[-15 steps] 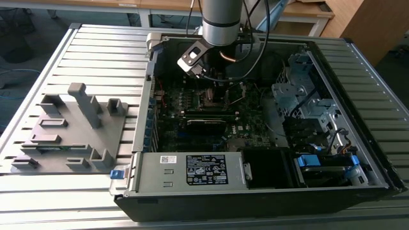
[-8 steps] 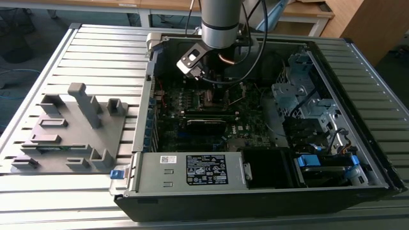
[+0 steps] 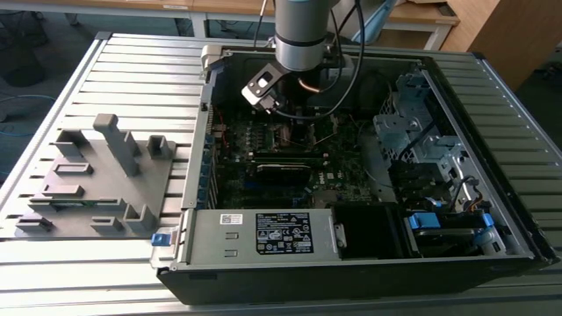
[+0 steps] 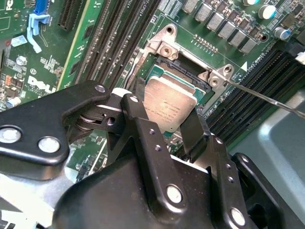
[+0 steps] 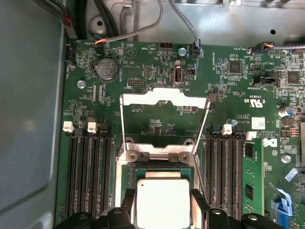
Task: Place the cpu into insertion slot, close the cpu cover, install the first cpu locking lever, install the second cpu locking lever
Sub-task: 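Place the cpu into insertion slot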
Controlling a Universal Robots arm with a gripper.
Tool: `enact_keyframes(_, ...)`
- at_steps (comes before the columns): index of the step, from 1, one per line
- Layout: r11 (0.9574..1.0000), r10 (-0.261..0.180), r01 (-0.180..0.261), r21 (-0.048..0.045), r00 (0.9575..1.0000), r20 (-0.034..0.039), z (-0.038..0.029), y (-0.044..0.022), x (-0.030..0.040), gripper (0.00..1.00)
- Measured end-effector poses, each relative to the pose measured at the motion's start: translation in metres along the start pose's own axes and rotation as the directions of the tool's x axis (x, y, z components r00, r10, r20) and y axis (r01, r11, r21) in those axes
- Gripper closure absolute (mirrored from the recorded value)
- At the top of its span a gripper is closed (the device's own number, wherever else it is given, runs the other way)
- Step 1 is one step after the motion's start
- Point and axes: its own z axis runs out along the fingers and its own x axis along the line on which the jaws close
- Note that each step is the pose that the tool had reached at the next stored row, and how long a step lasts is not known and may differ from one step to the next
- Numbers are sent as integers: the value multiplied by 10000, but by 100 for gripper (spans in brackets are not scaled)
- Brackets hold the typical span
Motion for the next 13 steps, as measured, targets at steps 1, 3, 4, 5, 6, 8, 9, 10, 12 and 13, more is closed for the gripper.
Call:
enact_keyframes(1, 10000, 18, -18, 0, 10000, 1, 9, -3, 0, 46)
enact_keyframes(3, 10000, 48, -48, 2, 10000, 4, 23, -7, 1, 46)
enact_keyframes(4, 10000, 59, -59, 2, 10000, 5, 30, -8, 1, 46)
enact_keyframes(5, 10000, 71, -71, 2, 10000, 5, 37, -9, 2, 46)
enact_keyframes(6, 10000, 84, -84, 2, 10000, 6, 44, -11, 7, 46)
enact_keyframes(8, 9999, 109, -109, 4, 9999, 9, 58, -11, 24, 46)
enact_keyframes(9, 9999, 120, -120, 3, 9999, 8, 65, -11, 32, 46)
enact_keyframes(10, 9999, 129, -129, 2, 9999, 8, 72, -12, 39, 46)
enact_keyframes(12, 9999, 143, -143, 3, 9999, 10, 83, -12, 45, 46)
enact_keyframes(13, 9999, 150, -150, 3, 9999, 9, 90, -12, 46, 46)
